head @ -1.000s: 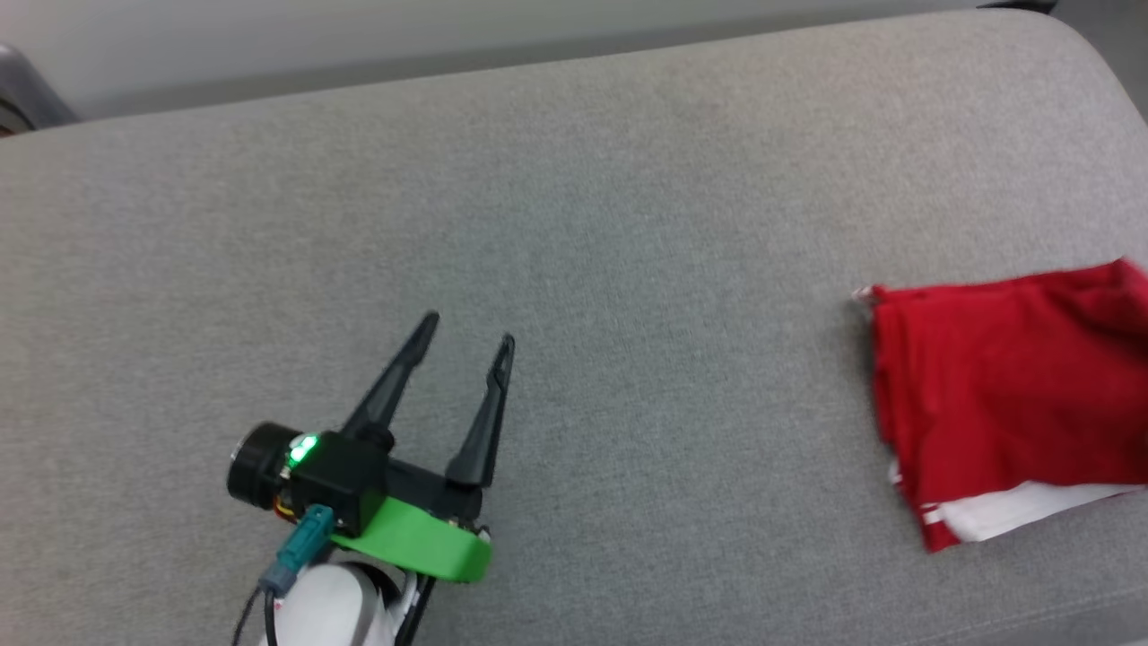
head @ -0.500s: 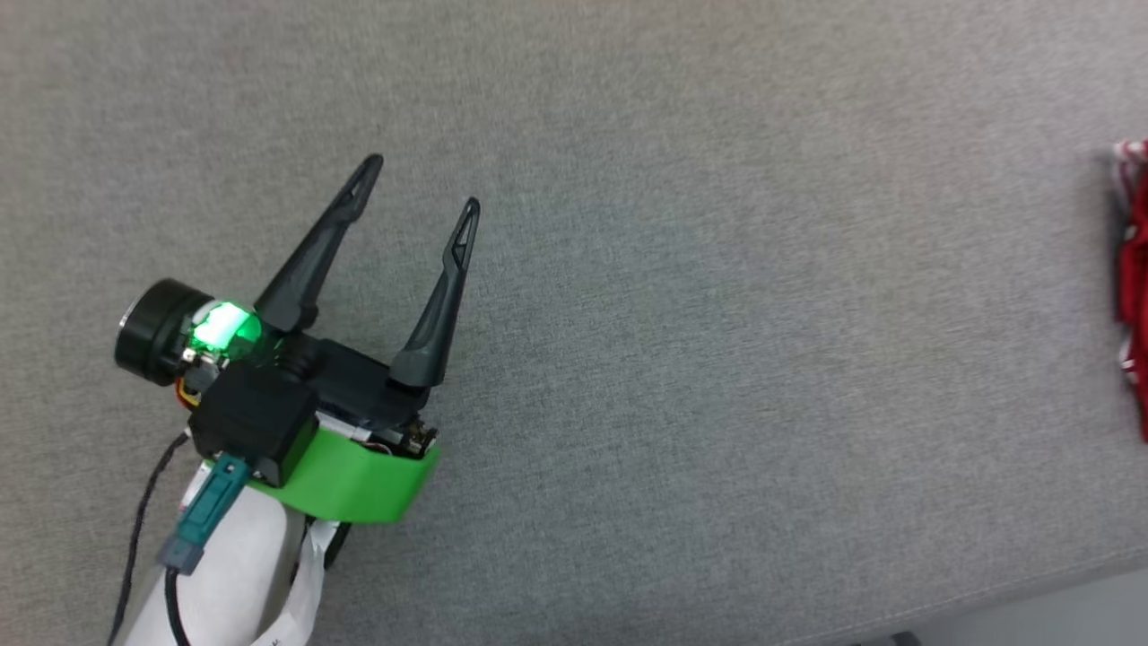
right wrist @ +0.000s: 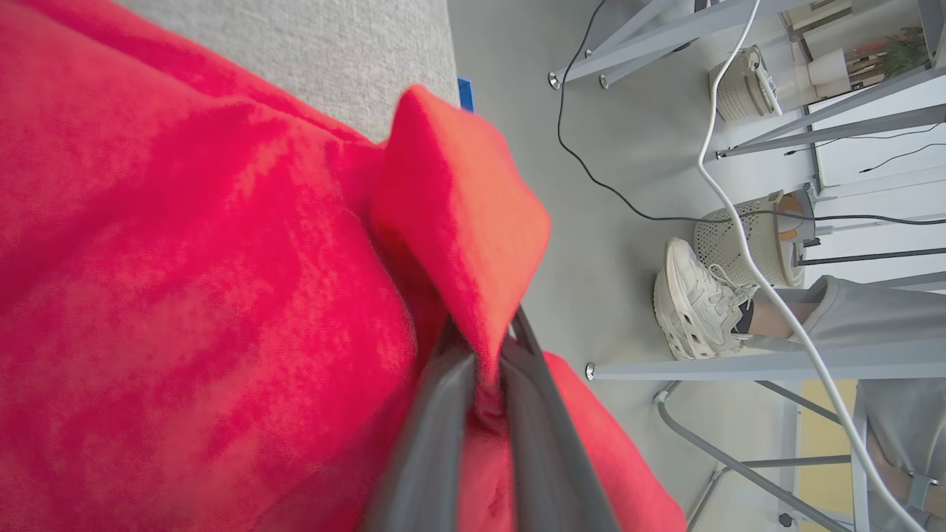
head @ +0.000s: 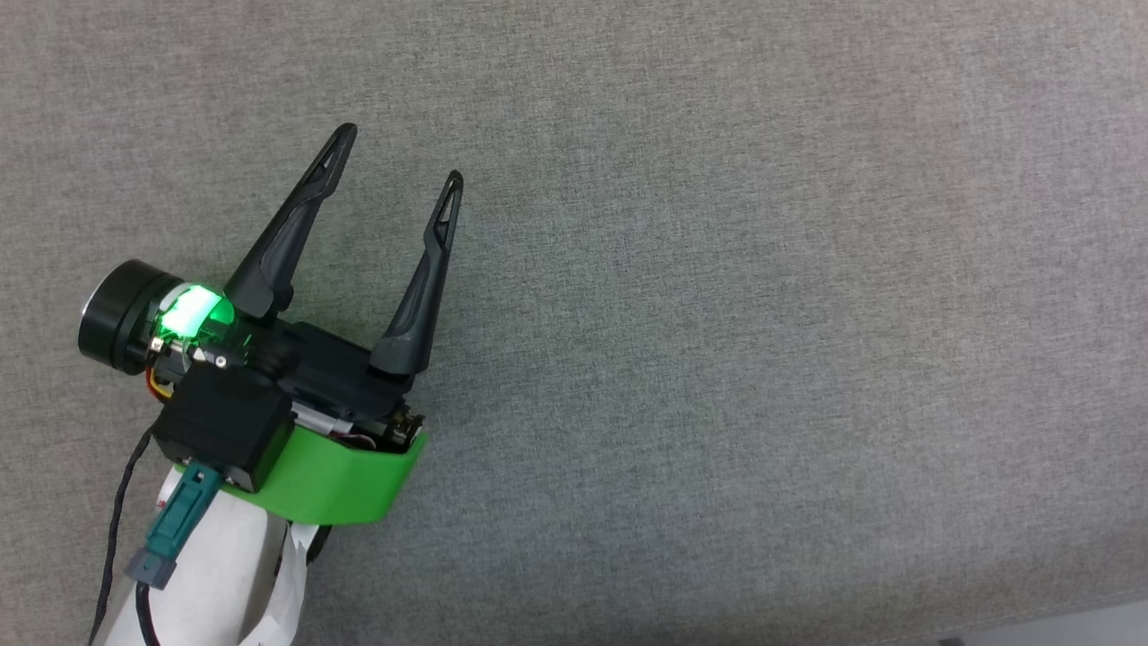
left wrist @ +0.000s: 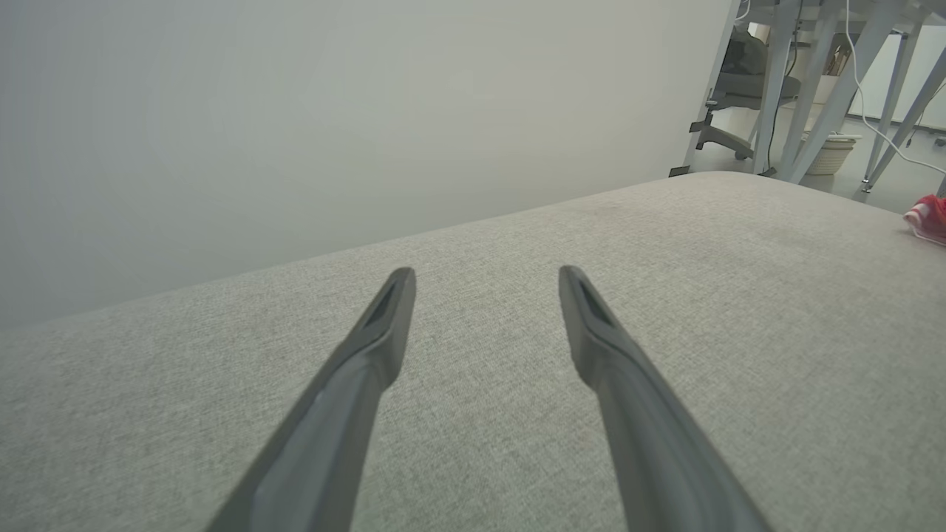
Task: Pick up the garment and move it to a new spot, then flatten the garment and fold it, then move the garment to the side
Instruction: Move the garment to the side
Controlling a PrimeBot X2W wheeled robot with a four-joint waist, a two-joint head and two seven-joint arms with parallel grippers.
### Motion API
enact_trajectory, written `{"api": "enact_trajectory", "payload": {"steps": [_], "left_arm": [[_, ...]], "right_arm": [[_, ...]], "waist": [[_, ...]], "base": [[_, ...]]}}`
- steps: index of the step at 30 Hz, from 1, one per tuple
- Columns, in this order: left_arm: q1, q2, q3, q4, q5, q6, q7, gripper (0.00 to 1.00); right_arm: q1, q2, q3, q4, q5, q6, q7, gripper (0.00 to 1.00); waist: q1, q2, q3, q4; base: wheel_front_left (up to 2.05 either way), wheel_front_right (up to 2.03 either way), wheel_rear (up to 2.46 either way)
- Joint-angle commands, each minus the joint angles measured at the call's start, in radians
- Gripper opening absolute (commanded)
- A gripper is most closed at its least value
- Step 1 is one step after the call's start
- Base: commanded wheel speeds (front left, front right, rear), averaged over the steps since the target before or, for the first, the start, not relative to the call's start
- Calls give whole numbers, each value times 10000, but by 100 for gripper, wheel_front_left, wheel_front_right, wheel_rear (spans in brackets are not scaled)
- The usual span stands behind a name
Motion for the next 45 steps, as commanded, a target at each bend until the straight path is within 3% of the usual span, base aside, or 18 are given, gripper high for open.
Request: {"api": "enact_trajectory", "payload": {"steps": [1,2,3,14,20,24,29,36,41,45], "left_arm": [[-120,-29,17,47,130,-29,-57,100],[-119,-55,19,80,131,-29,-57,100],[-114,-93,12,130,133,-29,-57,100],[174,-778,84,809,-75,-29,-57,100],[766,-1249,563,1242,-184,-27,-57,100],[1251,-1530,1023,1665,-120,99,-57,100],[1793,-1835,1528,2211,-137,182,-57,100],[2374,-2130,1870,2860,-214,130,-57,100],[2703,-2319,2035,3201,-101,155,-57,100],[3015,-2537,2191,3402,-126,148,-57,100]], "right_arm": [[-244,103,-63,143,-110,-15,-65,17],[-290,142,-75,219,-164,-15,-72,42],[-348,183,-130,325,-209,-15,-85,100],[-618,162,-204,233,-173,-15,-966,100],[-493,593,611,-1173,608,-15,-1315,100],[32,1052,1160,-2853,1127,-15,-1222,100],[1227,2076,1223,-5253,1654,-15,-830,100],[3300,4143,1044,-7989,1756,-15,-596,100],[4485,5362,1185,-8803,1673,-15,-1081,100],[5551,6464,1419,-8706,1544,-15,-1675,100]], "waist": [[-1,106,-65,35],[-1,106,-118,35],[-1,106,-196,37],[-1,106,-1875,132],[-1,106,-3192,291],[-1,106,-4007,506],[-1,106,-4803,763],[-1,106,-5567,1139],[-1,106,-5899,1344],[-1,106,-6132,1506]], "base": [[0,0,0],[0,0,0],[0,0,0],[0,0,0],[0,0,0],[0,0,0],[0,0,0],[0,0,0],[0,0,0],[0,0,0]]}}
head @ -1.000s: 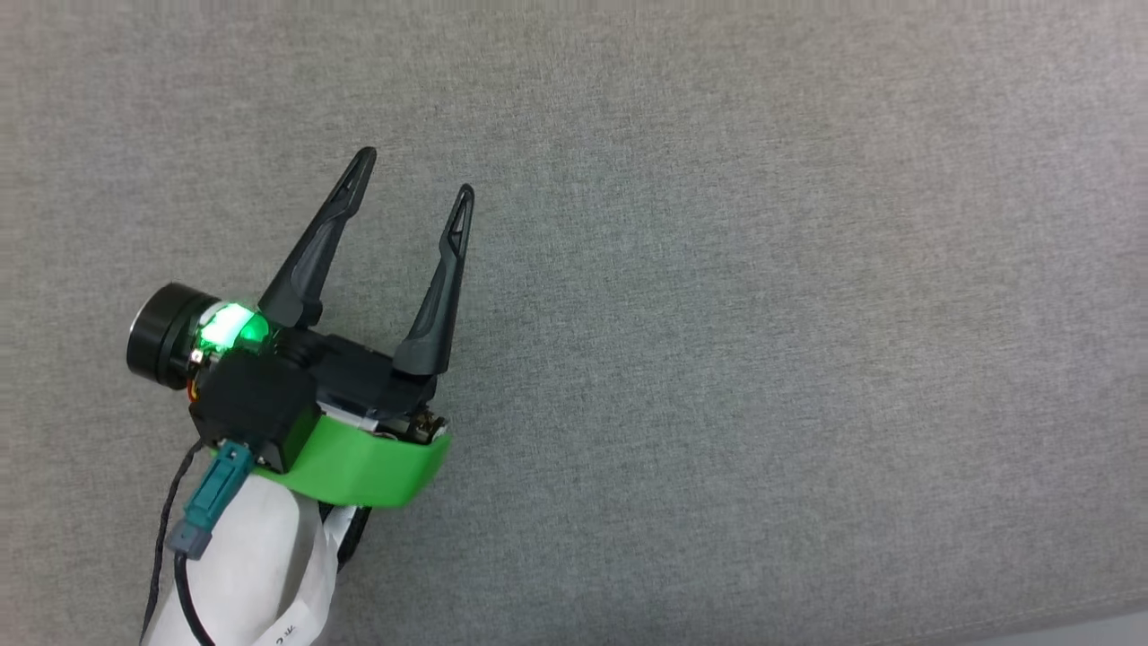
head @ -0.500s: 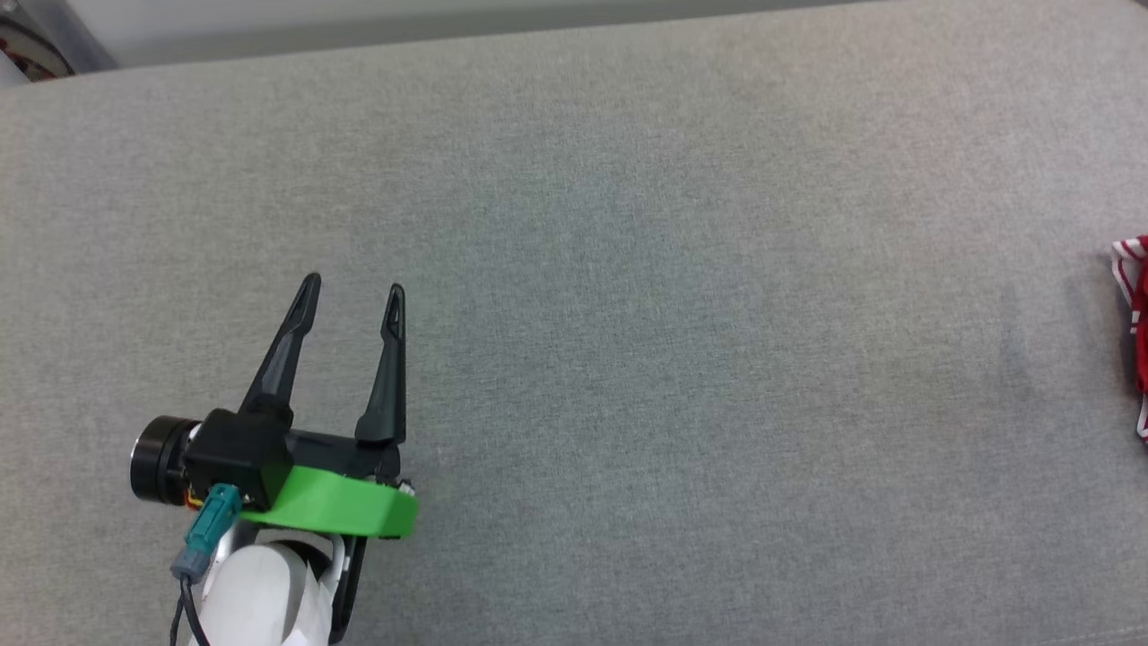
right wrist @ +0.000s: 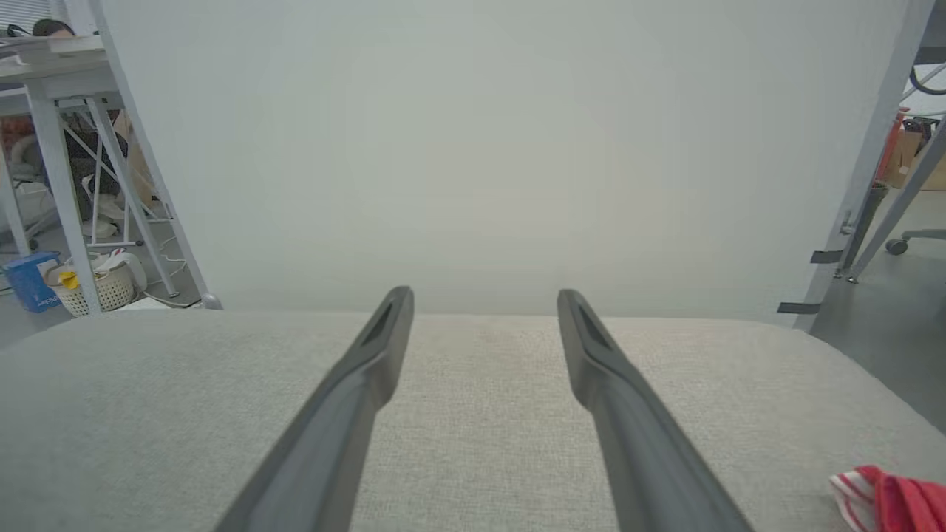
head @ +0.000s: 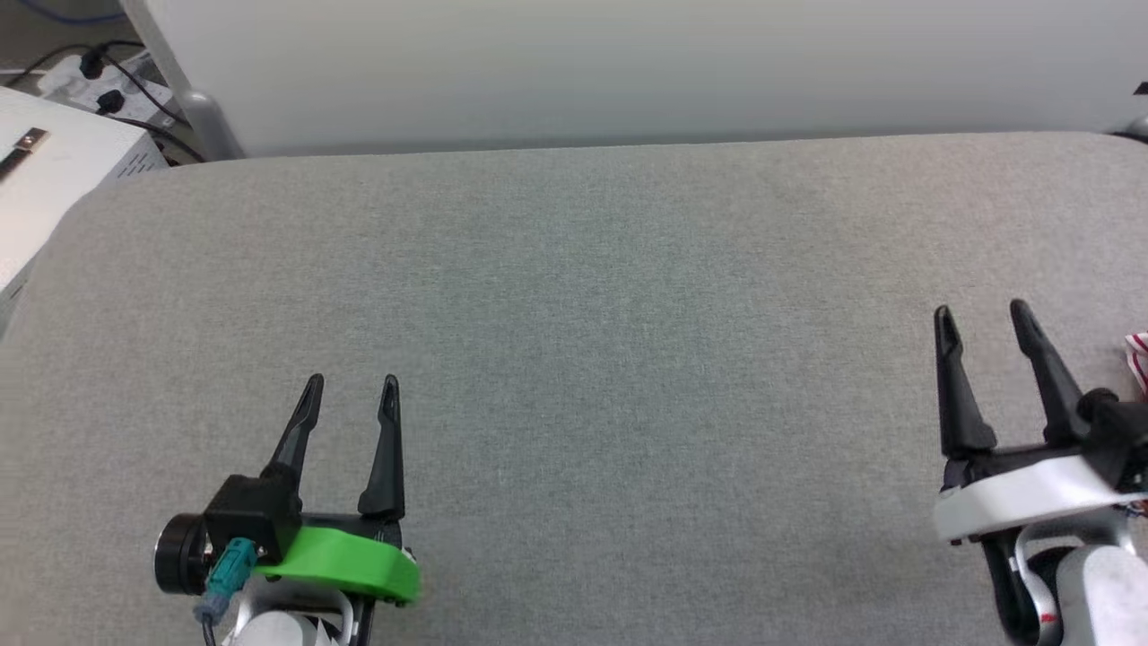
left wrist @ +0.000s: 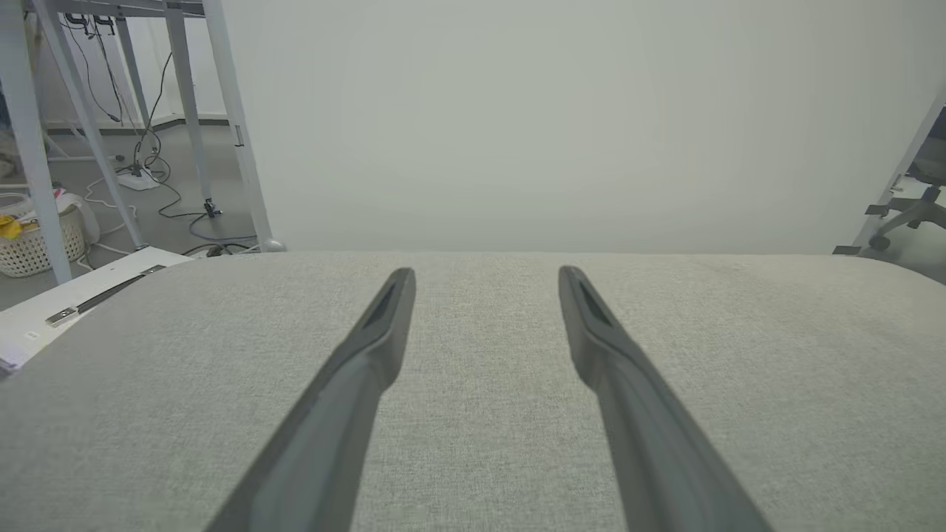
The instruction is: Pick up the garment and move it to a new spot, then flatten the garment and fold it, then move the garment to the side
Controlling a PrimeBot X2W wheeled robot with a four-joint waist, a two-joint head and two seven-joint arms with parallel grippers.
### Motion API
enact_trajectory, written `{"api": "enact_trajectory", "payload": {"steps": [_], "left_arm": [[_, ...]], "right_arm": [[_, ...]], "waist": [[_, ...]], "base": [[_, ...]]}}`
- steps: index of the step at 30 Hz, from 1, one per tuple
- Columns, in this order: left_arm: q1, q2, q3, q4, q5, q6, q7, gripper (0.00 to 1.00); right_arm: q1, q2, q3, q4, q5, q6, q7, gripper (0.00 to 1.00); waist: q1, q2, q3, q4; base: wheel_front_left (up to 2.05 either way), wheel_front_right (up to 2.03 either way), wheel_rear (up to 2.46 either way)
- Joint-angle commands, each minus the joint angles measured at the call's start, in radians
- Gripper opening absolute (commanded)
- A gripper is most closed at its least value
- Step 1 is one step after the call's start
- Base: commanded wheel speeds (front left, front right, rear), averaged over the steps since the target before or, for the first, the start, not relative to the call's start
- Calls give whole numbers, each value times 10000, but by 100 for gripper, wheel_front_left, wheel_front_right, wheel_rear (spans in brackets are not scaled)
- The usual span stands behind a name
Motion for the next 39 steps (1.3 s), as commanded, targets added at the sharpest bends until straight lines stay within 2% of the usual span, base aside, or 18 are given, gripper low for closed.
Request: {"api": "enact_trajectory", "payload": {"steps": [1,7,20,38,39], "left_arm": [[178,-76,77,98,66,7,-57,100],[341,-214,208,252,318,51,-57,100],[428,-252,469,-118,179,-14,-57,100],[475,-255,452,50,100,101,-57,100],[319,-198,439,42,181,66,6,0]], "right_arm": [[211,92,21,89,-134,-9,-169,100],[859,572,225,705,-342,-9,-699,100],[715,647,278,878,-331,-9,-836,100],[702,657,378,933,-274,-9,-856,100],[756,644,364,931,-293,0,-759,0]], "waist": [[1,106,-196,191],[1,106,-273,399],[1,106,-356,293],[1,106,-422,335],[1,0,-423,333]], "base": [[0,0,0],[0,0,0],[0,0,0],[0,0,0],[0,0,0]]}}
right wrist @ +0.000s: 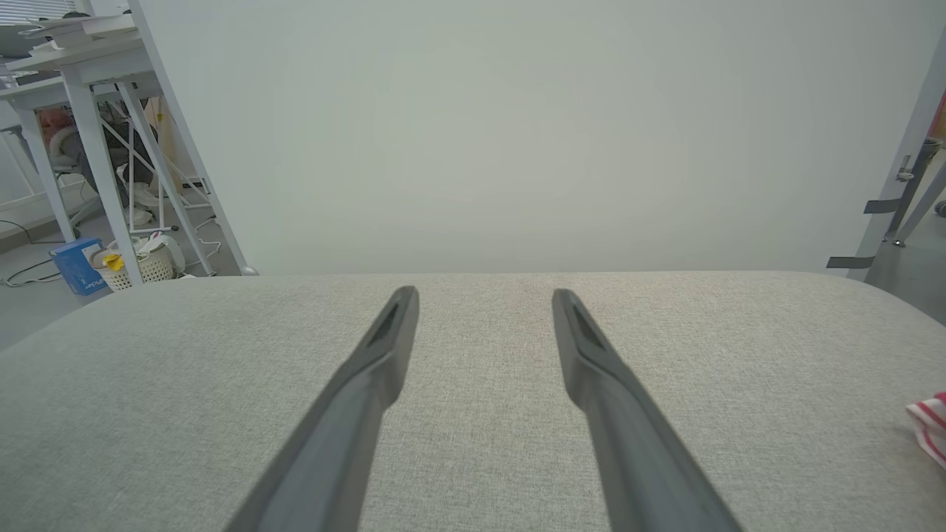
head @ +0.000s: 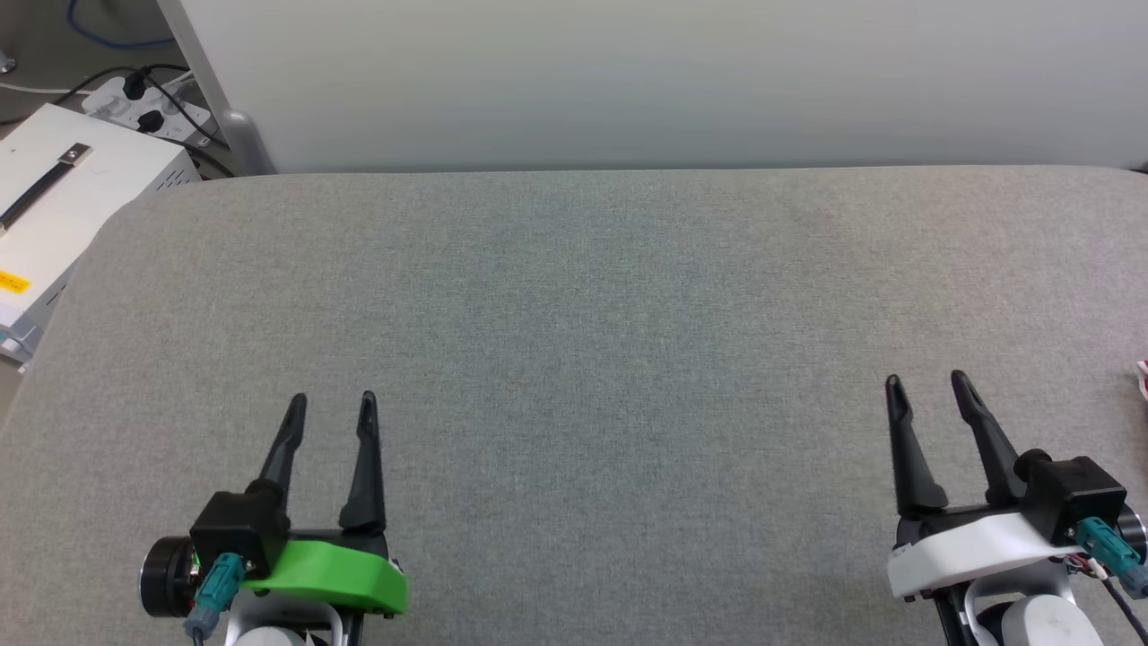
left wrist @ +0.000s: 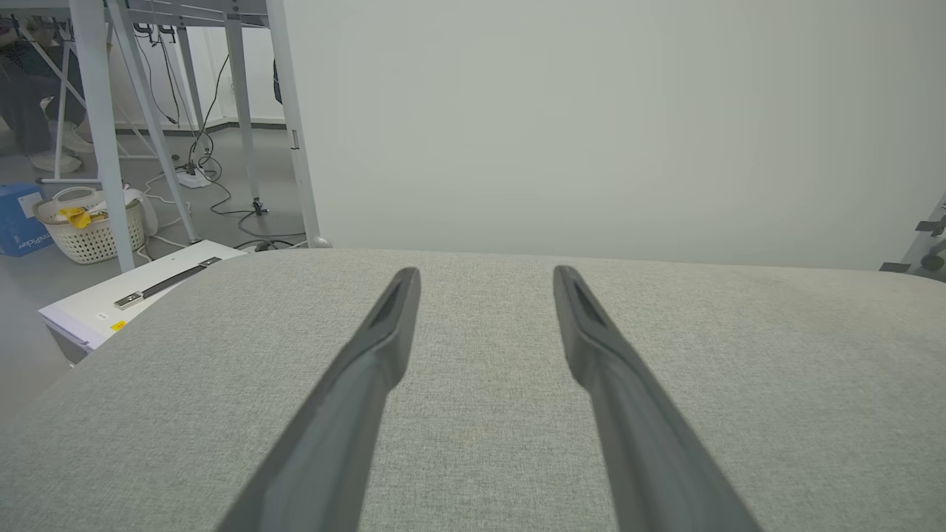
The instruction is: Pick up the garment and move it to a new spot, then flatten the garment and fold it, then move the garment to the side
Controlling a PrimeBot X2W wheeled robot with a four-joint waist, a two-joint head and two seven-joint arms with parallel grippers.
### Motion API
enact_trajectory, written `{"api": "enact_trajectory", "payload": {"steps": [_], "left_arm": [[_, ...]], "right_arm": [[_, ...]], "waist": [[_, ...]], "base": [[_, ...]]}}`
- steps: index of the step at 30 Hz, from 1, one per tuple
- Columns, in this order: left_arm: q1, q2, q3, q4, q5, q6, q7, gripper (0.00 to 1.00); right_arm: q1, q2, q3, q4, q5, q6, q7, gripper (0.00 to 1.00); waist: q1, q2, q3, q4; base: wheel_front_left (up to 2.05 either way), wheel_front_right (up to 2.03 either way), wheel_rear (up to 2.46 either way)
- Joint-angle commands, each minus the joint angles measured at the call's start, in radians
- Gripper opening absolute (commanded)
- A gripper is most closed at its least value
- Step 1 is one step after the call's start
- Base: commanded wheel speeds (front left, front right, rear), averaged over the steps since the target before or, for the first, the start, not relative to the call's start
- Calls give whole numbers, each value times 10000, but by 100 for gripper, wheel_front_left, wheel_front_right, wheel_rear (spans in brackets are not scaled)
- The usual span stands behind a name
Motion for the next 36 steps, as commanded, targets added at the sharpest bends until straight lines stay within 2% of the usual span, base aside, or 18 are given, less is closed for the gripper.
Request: {"api": "enact_trajectory", "payload": {"steps": [1,36], "left_arm": [[-2,2,2,-1,2,2,8,0],[-27,-14,-23,-115,352,275,672,0]], "right_arm": [[0,0,0,-1,-3,0,8,0],[49,4,-8,-159,-416,-2,662,0]], "waist": [[0,0,-1,1],[0,28,-136,31]], "base": [[0,0,0],[0,0,0]]}}
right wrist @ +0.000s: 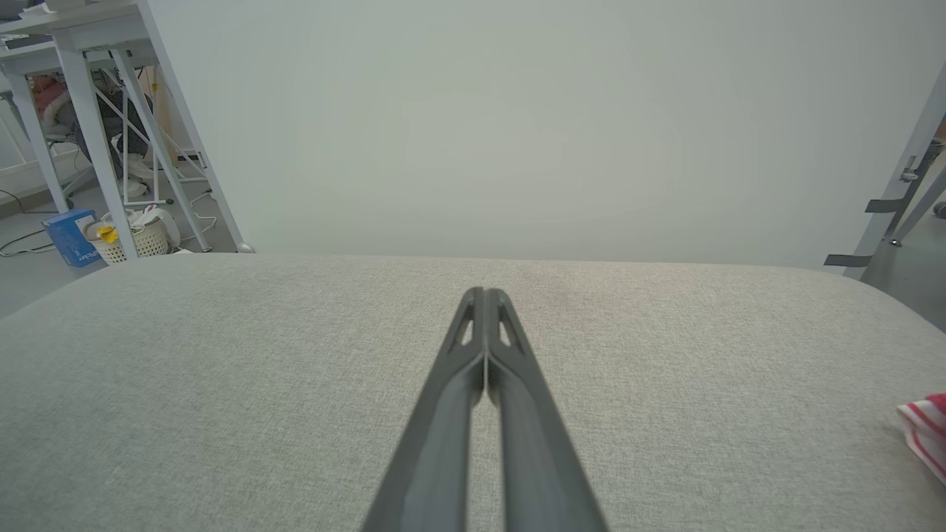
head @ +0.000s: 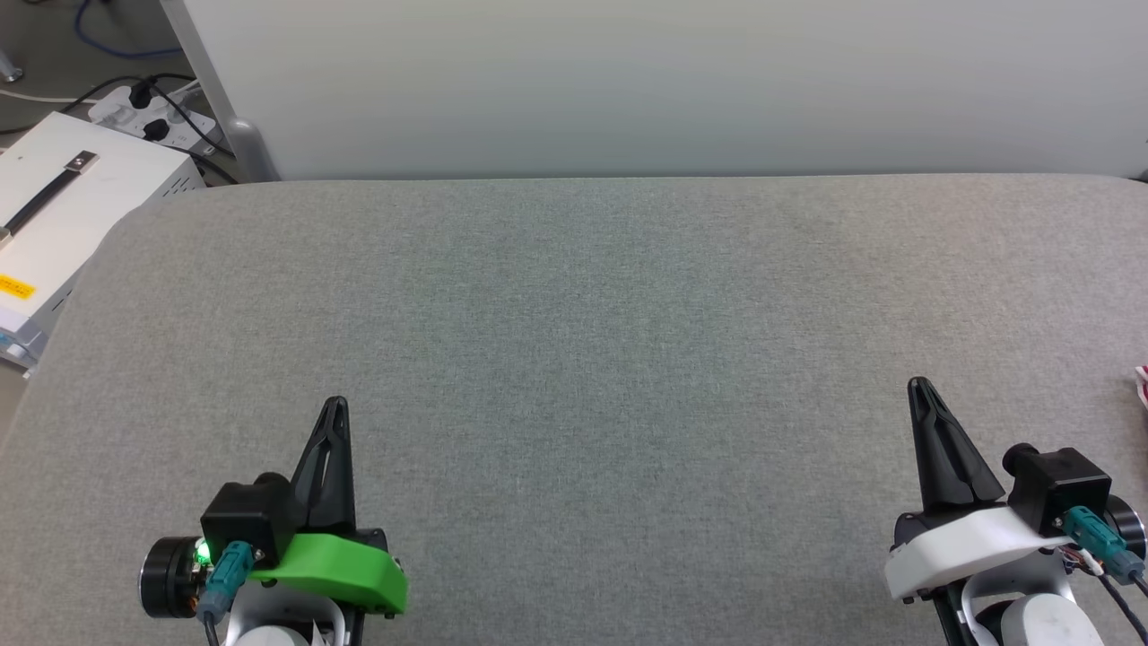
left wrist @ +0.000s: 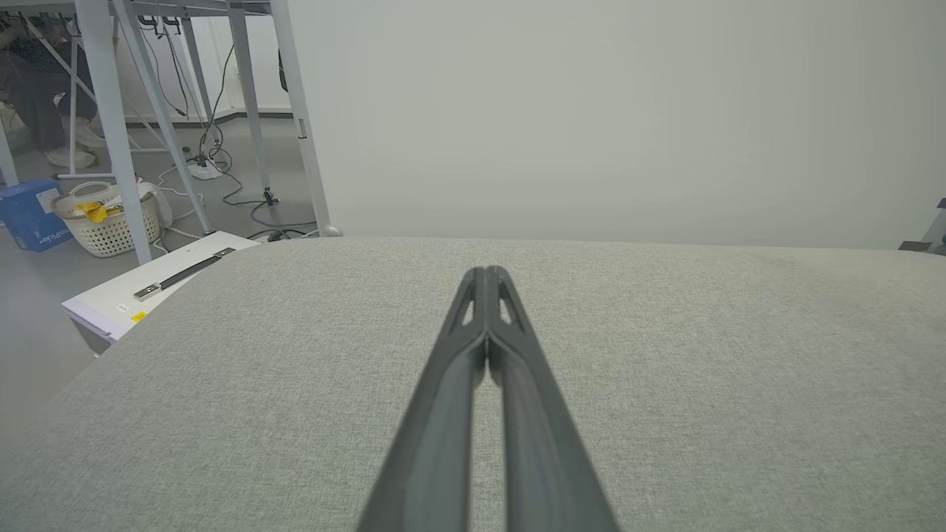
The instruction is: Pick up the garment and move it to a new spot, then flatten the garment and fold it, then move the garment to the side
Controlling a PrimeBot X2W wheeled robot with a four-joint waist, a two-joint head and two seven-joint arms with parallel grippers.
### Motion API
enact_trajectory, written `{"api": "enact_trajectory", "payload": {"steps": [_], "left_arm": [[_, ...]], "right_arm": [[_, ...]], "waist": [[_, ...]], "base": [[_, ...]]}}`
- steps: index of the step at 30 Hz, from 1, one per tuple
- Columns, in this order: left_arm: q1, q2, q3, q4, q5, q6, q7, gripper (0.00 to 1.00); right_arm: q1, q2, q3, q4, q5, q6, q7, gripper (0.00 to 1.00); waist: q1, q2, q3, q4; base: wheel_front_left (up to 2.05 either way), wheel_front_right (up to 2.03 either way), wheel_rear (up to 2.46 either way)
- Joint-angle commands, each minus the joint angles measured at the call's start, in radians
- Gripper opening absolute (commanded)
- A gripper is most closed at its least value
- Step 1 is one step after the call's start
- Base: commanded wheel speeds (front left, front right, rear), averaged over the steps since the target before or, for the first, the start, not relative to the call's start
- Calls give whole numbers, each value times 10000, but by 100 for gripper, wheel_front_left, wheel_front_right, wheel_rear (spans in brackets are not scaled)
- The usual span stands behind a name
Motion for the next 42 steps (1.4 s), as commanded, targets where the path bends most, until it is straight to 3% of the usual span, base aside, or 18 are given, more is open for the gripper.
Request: {"api": "enact_trajectory", "payload": {"steps": [1,42], "left_arm": [[-22,-16,-10,-53,89,71,69,0],[-52,-36,-29,-197,523,410,891,0]], "right_arm": [[50,4,-5,-73,-110,-3,53,0],[109,9,-12,-270,-622,-6,864,0]], "waist": [[0,28,-6,2],[0,62,-172,39]], "base": [[0,0,0],[0,0,0]]}}
